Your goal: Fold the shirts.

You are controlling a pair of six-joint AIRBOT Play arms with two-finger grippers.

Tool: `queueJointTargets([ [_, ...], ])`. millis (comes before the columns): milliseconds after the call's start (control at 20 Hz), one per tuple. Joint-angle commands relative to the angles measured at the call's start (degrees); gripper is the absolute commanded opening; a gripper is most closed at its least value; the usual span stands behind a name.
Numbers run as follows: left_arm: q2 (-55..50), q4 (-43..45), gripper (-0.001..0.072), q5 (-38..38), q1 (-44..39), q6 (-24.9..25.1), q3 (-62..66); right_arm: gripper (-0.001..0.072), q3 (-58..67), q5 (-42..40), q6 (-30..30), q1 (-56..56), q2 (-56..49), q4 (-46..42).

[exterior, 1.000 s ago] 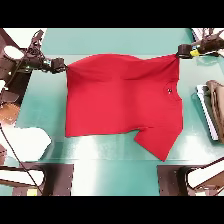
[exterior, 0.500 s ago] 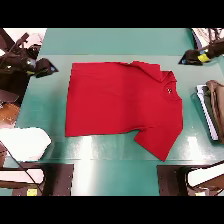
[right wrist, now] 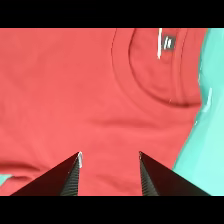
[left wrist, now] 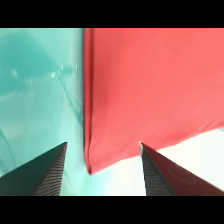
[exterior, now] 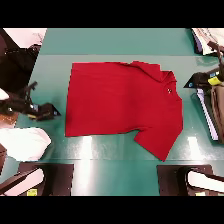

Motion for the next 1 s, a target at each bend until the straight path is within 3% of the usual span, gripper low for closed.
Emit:
queueJointTargets([
  [0, 4.52, -1.25, 0.0557, 1.9, 0.15, 1.49, -11.17, 0.0426, -8.81, -4.39, -0.35, -0.17, 6.86, -0.02],
  [150, 4.5, -2.34, 0.0556, 3.45, -0.74, 3.04, -14.58, 0.0426, -11.21, -6.32, -0.33, -0.17, 9.99, -0.13],
  [300, 4.48, -3.04, 0.0555, 7.34, -6.91, 3.43, -15.98, 0.0426, -10.88, -6.54, -0.33, -0.17, 11.13, -0.11],
  [500, 4.48, -4.44, 0.0535, 14.21, -11.17, -0.42, -15.91, 0.0426, -10.67, -4.37, -0.31, -0.28, 11.17, -0.2],
  [550, 4.48, -4.98, 0.0452, 15.19, -11.17, -0.81, -15.74, 0.0426, -11.23, -3.17, -0.31, -0.83, 11.17, -0.11],
  [600, 4.48, -4.98, 0.0185, 15.34, -11.17, -0.61, -15.15, 0.0426, -12.31, -2.23, -0.31, -1.77, 11.19, -0.09],
  [650, 4.48, -4.98, 0.0035, 15.3, -11.17, -0.61, -14.38, 0.0426, -14.23, -1.92, -0.31, -3.21, 11.34, -0.09],
  [950, 4.5, -5.09, 0.0025, 14.69, -11.17, -0.35, -7.26, 0.0426, -34.01, -4.26, -0.33, -17.2, 12.11, 0.11],
])
